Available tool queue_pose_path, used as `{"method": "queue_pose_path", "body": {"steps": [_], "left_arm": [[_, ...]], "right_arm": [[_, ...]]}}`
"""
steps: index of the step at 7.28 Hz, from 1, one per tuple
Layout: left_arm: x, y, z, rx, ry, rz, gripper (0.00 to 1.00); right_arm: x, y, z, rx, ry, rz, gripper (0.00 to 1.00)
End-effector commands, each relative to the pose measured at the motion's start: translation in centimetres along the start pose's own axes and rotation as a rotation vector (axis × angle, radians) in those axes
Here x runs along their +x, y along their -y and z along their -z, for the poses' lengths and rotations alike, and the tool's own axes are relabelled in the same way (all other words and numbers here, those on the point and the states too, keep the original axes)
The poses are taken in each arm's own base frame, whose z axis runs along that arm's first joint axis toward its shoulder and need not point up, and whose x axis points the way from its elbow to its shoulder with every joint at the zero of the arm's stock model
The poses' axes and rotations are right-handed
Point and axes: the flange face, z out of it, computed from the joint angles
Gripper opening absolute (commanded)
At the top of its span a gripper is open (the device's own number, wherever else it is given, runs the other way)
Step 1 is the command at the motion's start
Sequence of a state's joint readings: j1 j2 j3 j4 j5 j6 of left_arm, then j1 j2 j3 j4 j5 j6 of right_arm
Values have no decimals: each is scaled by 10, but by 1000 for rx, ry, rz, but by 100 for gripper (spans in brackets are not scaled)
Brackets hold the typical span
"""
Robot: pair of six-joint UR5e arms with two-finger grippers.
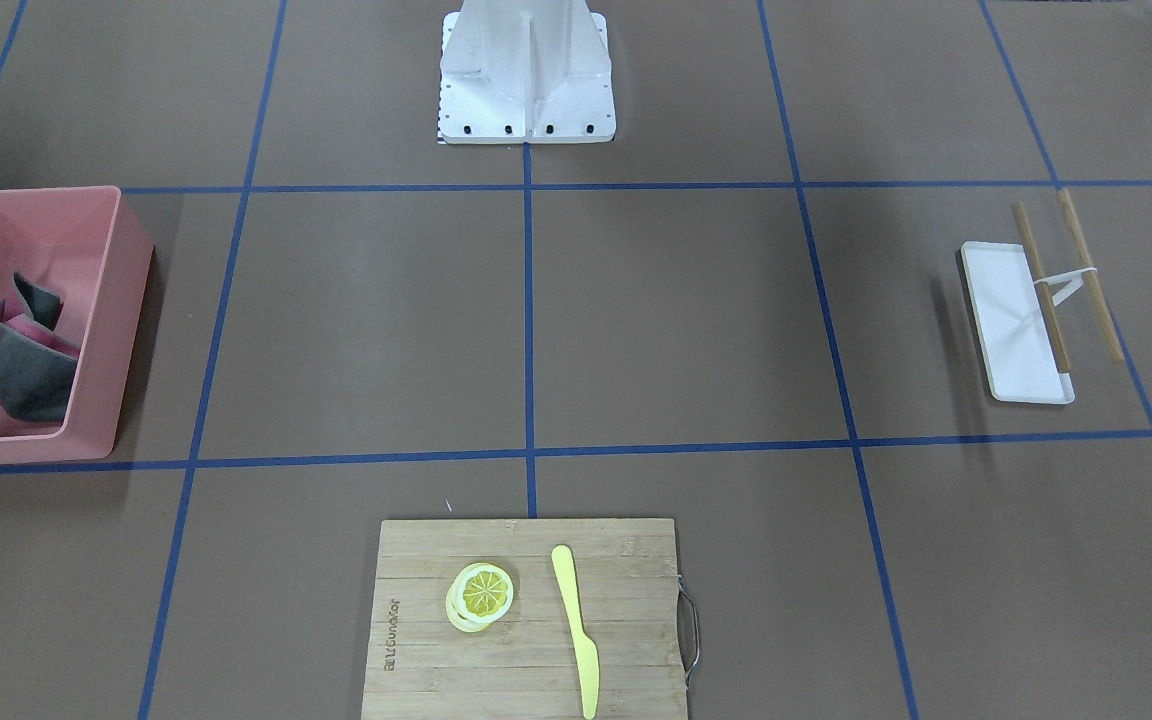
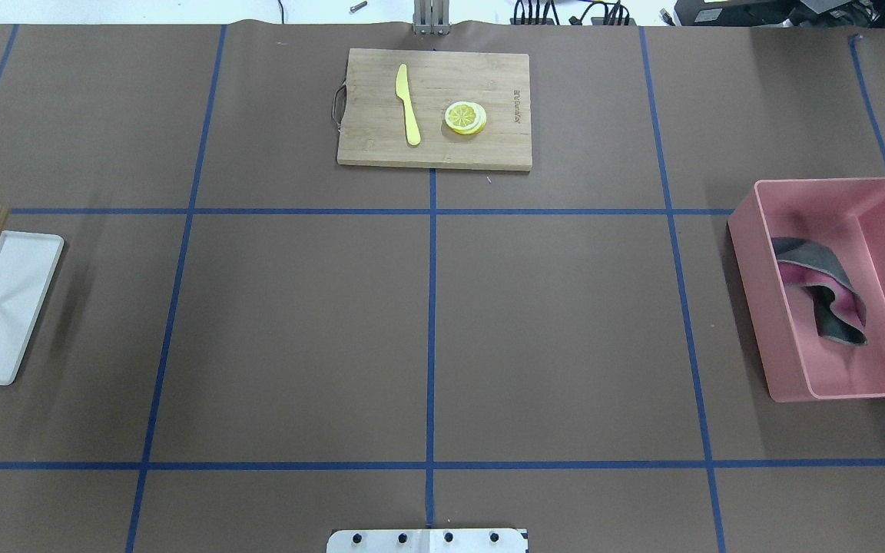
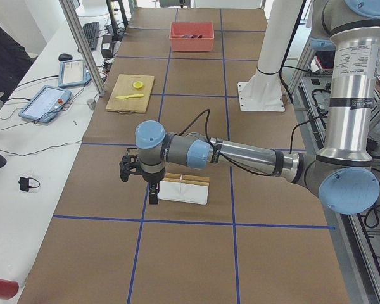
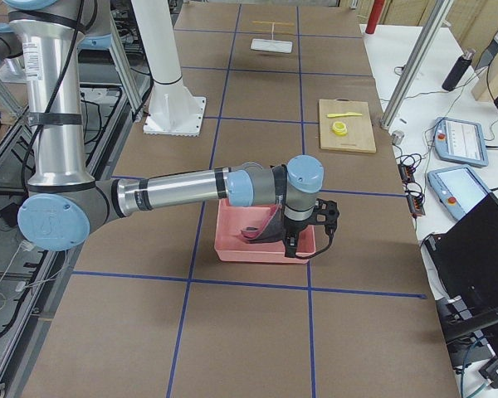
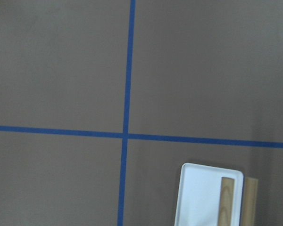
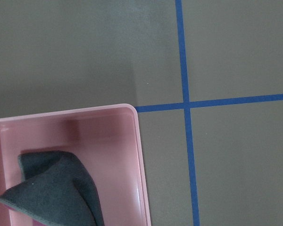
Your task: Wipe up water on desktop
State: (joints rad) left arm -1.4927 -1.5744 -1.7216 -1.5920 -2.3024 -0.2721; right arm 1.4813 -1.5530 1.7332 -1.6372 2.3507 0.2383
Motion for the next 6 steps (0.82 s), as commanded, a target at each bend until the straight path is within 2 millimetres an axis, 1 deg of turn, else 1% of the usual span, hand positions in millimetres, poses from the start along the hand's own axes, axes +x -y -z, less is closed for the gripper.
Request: {"method": "queue_pose_path", "body": {"steps": [1,2,3,4,5,6], "left_arm": [[-20,-5,-2,-13,4,47,98],[-33,-5,0,-10,7,71,98],[-40,-6,-4,-18,8,83,98],[-45,-7,-6,-26,-1,94,98],[-55,-18,-18,-55,-28,116,98],[-54,-19,-17,-58,-39,122,98]], "right_arm": [[-3,1,6,5,22,0,100],[-3,1,9,3,59,-9,100],[2,-2,13,2,80,-24,100],[12,-5,9,-6,74,-44,100],[28,-13,2,-18,66,-71,100],[37,-19,-2,-22,56,-83,100]]}}
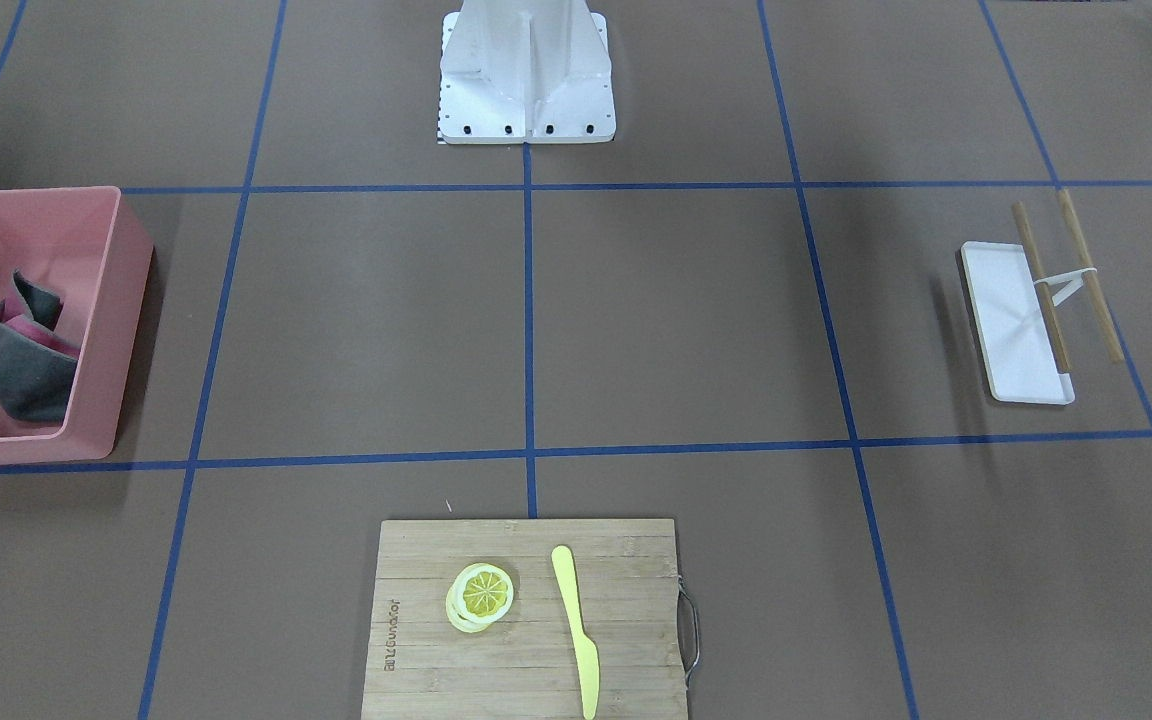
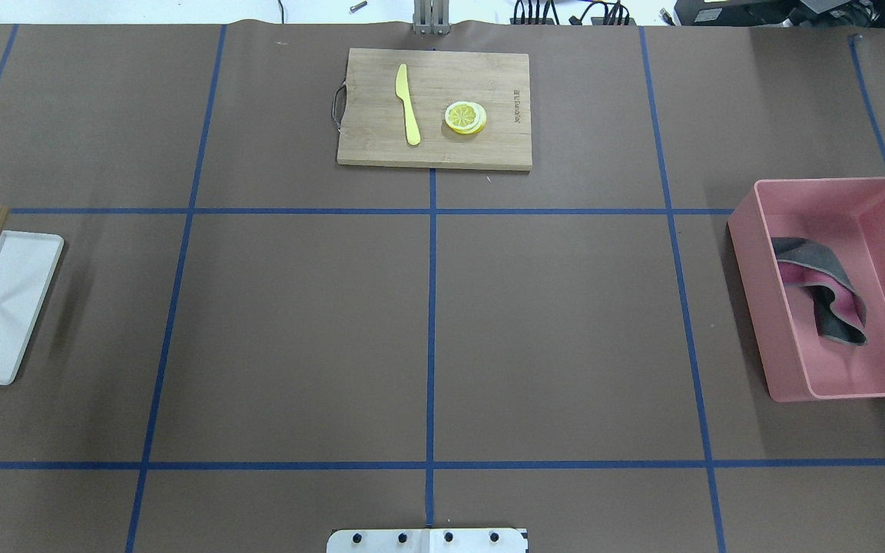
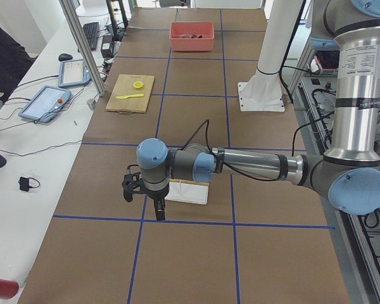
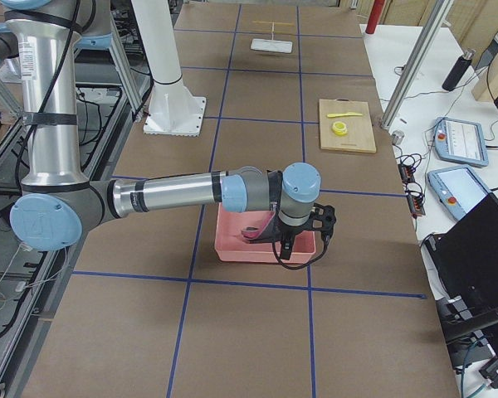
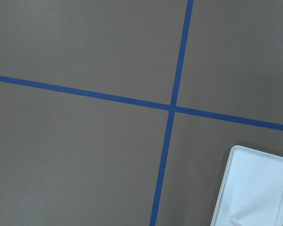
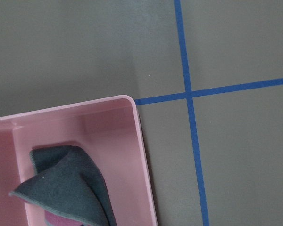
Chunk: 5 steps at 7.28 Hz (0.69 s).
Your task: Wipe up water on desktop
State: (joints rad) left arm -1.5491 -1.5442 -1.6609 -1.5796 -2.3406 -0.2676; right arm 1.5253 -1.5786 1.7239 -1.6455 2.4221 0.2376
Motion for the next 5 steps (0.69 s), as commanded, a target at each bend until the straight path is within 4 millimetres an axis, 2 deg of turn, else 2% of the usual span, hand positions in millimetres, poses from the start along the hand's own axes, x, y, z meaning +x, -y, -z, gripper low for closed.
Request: {"method": "queue_pose_path", "body": {"steps": [1,5], "left_arm": [[-5,-4,-7,-19,-16,21,98],[-1,0,-3,-10,-17,14,98]], "right_arm": [[21,-9,-9,-14,-12,-33,100],[25,-12,-11,-19,-12,-42,100]]}}
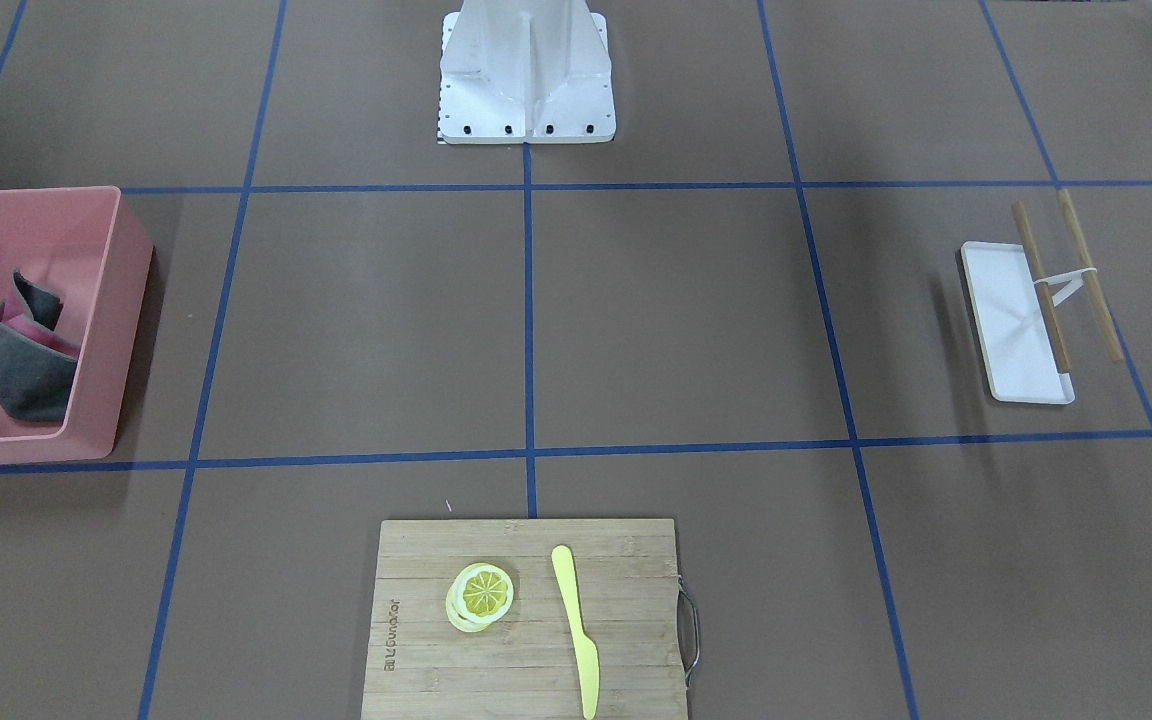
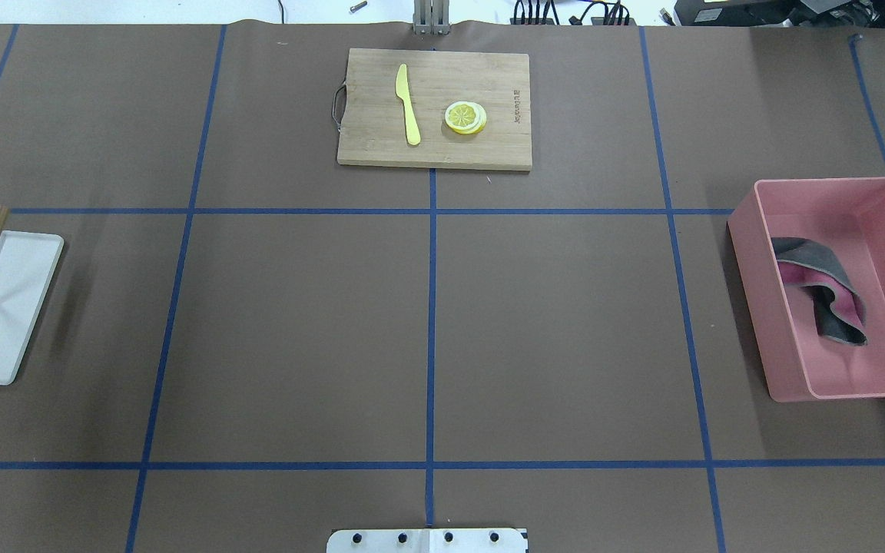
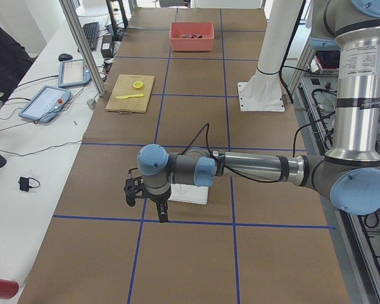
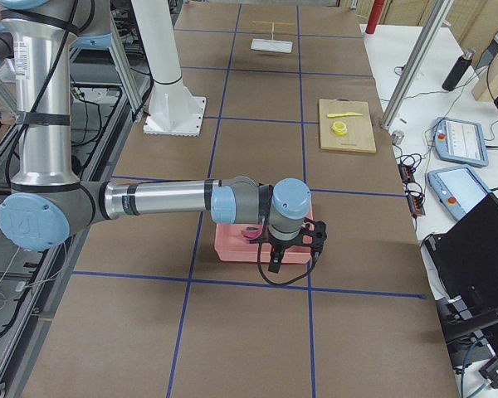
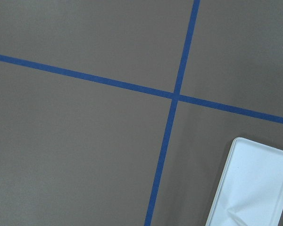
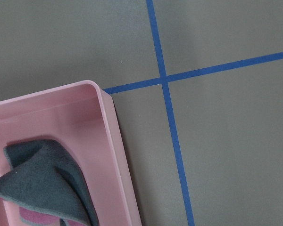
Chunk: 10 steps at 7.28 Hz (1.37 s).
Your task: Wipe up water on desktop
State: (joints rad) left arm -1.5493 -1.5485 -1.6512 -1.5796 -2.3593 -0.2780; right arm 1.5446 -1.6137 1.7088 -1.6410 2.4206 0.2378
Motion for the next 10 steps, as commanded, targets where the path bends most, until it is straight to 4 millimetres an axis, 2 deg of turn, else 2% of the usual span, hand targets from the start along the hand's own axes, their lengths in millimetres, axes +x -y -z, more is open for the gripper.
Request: {"method": "queue_pose_path", "body": {"steps": [1,10], "left_arm": [[0,0,0,-1,0,2,98],[-1,0,-1,-1,3,3,98]], "right_arm": [[3,0,3,7,0,-6,100],[3,1,9,22,-9,-4,100]]}}
